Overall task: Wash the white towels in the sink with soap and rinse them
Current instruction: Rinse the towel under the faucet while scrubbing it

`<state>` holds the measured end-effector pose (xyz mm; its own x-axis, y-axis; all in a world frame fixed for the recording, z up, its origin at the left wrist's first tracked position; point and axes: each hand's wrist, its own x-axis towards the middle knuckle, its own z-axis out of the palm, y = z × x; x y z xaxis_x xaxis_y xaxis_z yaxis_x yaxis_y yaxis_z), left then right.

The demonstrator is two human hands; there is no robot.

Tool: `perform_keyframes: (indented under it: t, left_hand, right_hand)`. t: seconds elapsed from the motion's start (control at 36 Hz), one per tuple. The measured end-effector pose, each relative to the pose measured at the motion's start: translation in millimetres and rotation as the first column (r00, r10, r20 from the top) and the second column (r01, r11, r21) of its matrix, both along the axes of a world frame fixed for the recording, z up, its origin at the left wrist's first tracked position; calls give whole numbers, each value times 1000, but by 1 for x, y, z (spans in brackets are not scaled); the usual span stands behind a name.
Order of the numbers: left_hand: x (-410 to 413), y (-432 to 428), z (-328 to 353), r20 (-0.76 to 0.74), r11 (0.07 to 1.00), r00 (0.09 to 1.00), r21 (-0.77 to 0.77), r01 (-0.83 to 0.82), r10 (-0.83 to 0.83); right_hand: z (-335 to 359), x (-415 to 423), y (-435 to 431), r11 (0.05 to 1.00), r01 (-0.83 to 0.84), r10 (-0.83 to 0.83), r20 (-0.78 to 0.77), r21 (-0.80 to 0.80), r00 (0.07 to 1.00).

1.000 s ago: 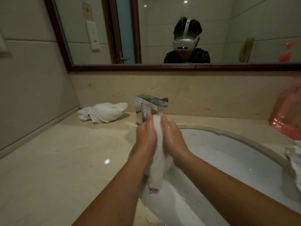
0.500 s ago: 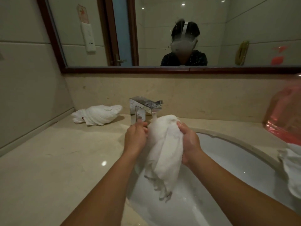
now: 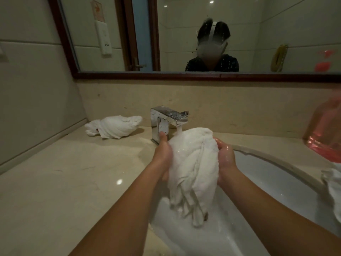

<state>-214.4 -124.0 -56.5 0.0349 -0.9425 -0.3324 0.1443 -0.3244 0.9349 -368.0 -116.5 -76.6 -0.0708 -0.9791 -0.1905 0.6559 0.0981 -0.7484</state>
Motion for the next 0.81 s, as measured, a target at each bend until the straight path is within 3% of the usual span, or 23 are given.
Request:
perform_keyframes:
  t: [0.25, 0.44, 0.56, 0.67, 0.81]
  left_hand:
    - [15, -22, -12, -264, 964, 928, 53, -259, 264]
    - [17, -13, 1, -278, 945, 905, 33, -326, 322]
    - [20, -15, 0, -362, 933, 867, 22, -359, 342]
    - [22, -16, -1, -379, 929, 861, -10, -369, 338]
    - [22, -11, 0, -231, 953, 937, -93, -290, 263]
  right_hand:
    - [-4, 21, 15, 979, -150, 176, -197, 138, 964]
    - [-18, 27, 17, 934, -312, 356, -514, 173, 780]
    - [-27, 31, 12, 937, -276, 350, -617, 216, 705]
    - [-31, 29, 4, 988, -107, 153, -753, 110, 640]
    - [-16, 20, -5, 981, 105, 28, -651, 164, 759]
